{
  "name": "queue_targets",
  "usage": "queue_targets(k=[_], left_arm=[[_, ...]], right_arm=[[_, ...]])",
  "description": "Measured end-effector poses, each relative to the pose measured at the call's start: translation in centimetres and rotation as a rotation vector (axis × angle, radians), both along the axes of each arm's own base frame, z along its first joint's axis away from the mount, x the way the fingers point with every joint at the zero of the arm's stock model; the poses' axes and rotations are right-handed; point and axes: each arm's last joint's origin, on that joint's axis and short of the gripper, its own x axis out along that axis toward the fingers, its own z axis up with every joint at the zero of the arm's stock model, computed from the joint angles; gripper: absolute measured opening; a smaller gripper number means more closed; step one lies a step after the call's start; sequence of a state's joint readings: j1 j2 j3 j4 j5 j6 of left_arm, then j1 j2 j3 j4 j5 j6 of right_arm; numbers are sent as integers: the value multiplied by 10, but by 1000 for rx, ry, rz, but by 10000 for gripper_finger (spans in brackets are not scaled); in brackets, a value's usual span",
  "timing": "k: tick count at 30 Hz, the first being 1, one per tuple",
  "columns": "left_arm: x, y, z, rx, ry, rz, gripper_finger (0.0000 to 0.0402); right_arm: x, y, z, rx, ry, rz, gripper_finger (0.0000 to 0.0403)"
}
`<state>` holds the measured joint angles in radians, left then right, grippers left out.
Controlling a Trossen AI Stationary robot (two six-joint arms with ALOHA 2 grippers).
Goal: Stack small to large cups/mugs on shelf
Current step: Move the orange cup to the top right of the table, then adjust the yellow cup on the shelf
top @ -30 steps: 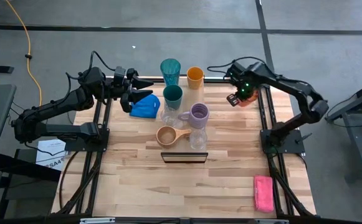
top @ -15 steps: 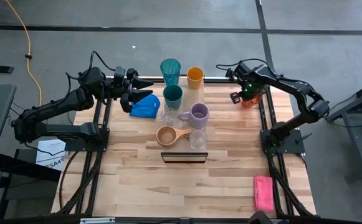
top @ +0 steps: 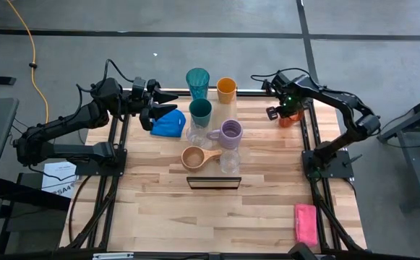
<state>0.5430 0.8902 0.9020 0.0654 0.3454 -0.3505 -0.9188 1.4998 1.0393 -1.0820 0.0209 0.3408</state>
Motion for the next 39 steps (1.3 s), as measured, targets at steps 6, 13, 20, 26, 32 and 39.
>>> queue_targets(k=[6,13,20,26,32,39], left_arm=[[0,0,0,1,0,0,207],[0,0,0,1,0,0,207],[0,0,0,1,0,0,207],[0,0,0,1,1,0,207],[0,0,0,1,1,0,207],[0,0,0,1,1,0,207]], right_arm=[[0,0,0,0,-5,1,84],[0,0,0,4,-3,-17,143],[3,-4,24,-26,-24,44,183],[8,-9,94,-228,-164,80,190],[15,-5,166,-433,-405,169,191],[43,33,219,-629,-867,642,191]])
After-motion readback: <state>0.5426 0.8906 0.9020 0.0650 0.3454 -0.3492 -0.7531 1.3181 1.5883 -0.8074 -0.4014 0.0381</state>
